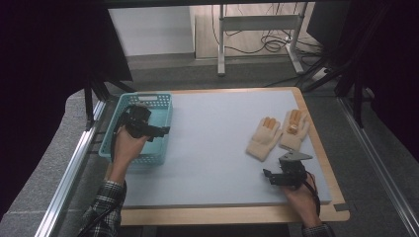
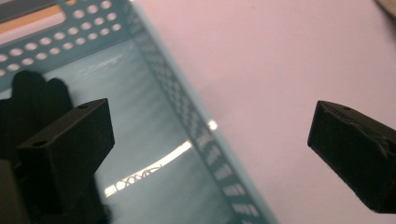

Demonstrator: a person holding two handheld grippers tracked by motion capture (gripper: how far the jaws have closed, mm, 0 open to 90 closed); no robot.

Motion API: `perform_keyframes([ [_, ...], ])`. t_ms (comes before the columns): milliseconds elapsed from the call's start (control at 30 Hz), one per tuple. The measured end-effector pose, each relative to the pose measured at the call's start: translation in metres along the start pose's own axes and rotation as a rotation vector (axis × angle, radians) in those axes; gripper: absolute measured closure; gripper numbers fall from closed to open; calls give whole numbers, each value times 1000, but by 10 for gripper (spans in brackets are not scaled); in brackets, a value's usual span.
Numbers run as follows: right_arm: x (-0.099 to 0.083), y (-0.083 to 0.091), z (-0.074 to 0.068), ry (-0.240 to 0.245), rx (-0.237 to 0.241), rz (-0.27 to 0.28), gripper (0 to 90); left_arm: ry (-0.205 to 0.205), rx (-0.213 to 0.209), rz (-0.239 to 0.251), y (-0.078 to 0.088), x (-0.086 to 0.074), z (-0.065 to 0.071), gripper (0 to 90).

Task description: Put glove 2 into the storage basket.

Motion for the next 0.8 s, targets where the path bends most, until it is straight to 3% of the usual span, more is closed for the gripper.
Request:
perform_keyframes([
  [467,0,0,0,1,0,0,213,-119,-79,9,-19,-6,64,7],
  [800,0,0,0,3,-3,1,211,-191,-136,18,-37,-23,108,5],
])
Point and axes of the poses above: each handheld gripper's, and its own axes: y roughly backward along the jaws, x roughly out of its top, z roughly to its right, the point moved 4 cm from there along -y, roughly forward along the jaws, and after that the axes turned 11 degrees about -x, right-handed, at the moved point
